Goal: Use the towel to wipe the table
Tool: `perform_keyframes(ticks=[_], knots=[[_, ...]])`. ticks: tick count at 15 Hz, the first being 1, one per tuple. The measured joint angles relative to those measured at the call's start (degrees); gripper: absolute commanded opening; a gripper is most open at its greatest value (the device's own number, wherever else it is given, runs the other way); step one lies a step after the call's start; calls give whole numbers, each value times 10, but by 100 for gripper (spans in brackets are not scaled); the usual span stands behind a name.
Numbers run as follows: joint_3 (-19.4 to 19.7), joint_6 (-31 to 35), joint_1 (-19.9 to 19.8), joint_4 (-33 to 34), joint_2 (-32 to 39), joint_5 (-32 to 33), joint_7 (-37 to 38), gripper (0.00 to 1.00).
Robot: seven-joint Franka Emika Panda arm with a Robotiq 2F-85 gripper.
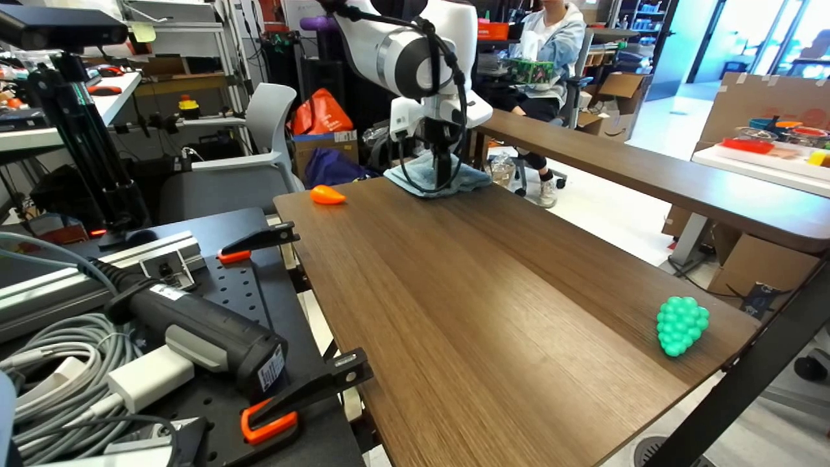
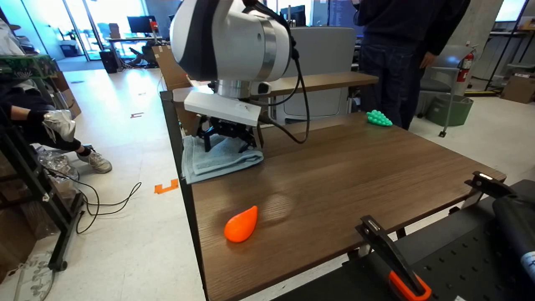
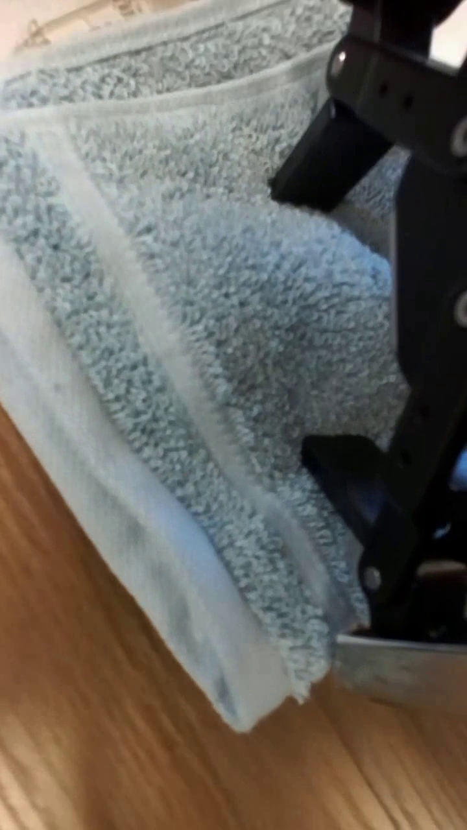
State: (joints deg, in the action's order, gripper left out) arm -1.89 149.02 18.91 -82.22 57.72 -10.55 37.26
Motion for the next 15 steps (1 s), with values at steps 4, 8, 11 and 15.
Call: perform_keyframes(ticks=[4, 8, 11, 15], knots=[[29, -5, -28, 0, 0, 0, 11, 100], [39, -59, -42, -28, -19, 2, -9, 100], [33, -119, -48, -85, -58, 2, -49, 100], [33, -165, -48, -159, -105, 3, -69, 100]])
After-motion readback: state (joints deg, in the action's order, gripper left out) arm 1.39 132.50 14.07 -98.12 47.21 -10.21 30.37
